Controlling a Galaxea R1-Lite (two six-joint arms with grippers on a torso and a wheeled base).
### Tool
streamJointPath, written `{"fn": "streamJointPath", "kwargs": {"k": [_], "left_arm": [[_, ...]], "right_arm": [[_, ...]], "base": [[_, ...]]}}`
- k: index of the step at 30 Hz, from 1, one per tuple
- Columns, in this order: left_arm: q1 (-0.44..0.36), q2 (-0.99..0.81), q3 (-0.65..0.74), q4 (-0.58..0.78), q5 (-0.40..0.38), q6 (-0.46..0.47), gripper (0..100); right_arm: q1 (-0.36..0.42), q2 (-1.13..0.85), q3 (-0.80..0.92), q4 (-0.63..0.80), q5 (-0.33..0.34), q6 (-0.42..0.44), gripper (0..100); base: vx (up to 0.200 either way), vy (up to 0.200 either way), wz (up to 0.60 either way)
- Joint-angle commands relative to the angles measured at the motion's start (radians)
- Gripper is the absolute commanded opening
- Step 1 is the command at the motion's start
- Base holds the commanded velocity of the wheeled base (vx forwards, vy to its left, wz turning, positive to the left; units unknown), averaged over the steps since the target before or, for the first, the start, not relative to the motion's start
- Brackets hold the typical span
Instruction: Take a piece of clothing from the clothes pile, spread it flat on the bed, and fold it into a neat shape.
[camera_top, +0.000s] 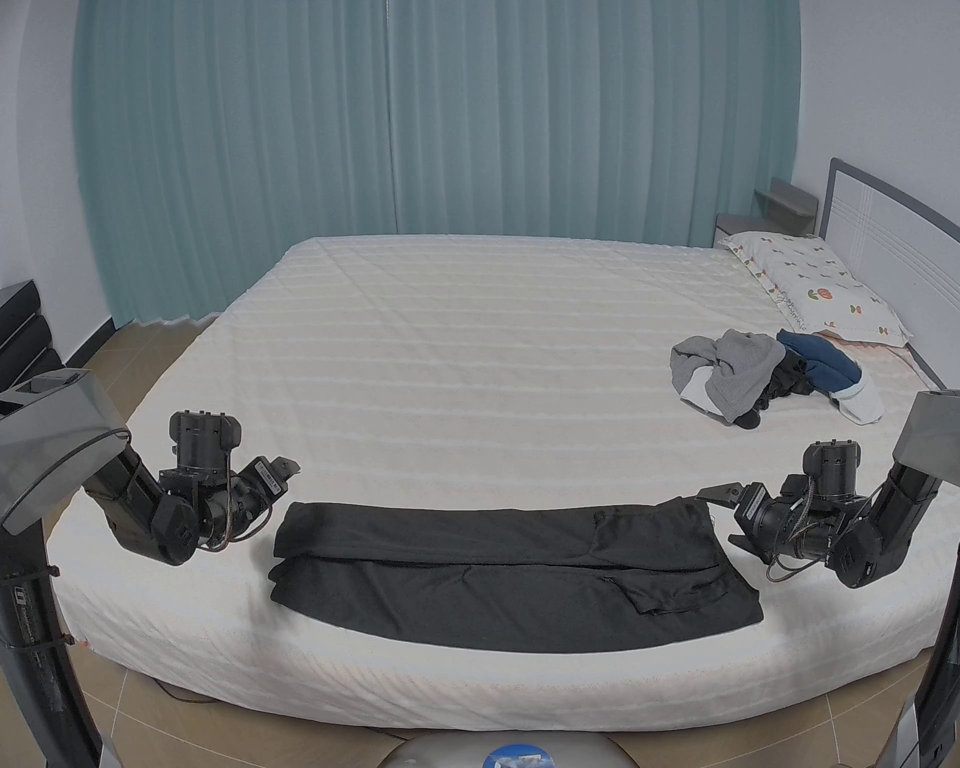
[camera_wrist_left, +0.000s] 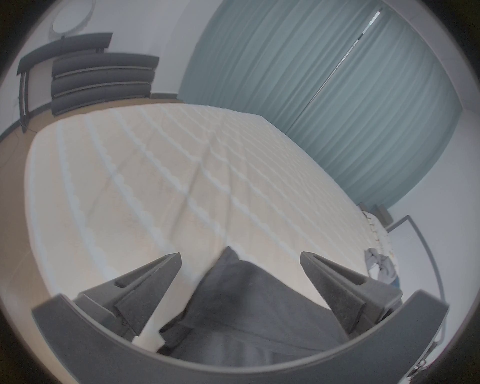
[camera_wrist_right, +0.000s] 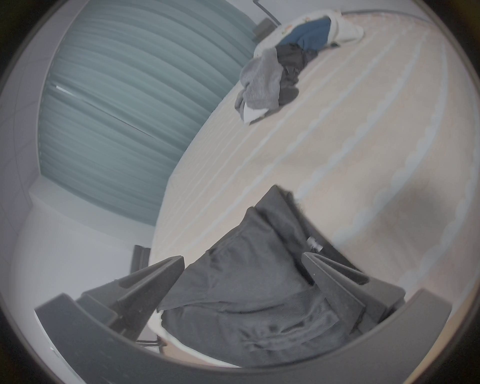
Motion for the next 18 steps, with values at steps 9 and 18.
{"fn": "streamJointPath", "kwargs": {"k": [9, 18], "left_arm": [[0.006, 0.218, -0.29, 0.122, -0.084, -0.036, 100], [0.0, 0.248, -0.308, 0.127, -0.079, -0.039, 100]], "right_arm": [[-0.076, 0.138, 0.049, -0.185, 0.133, 0.088, 100], [-0.069, 0.141, 0.085, -0.224, 0.133, 0.086, 100]], "base": [[0.0, 0.0, 0.0], [0.0, 0.0, 0.0]]}}
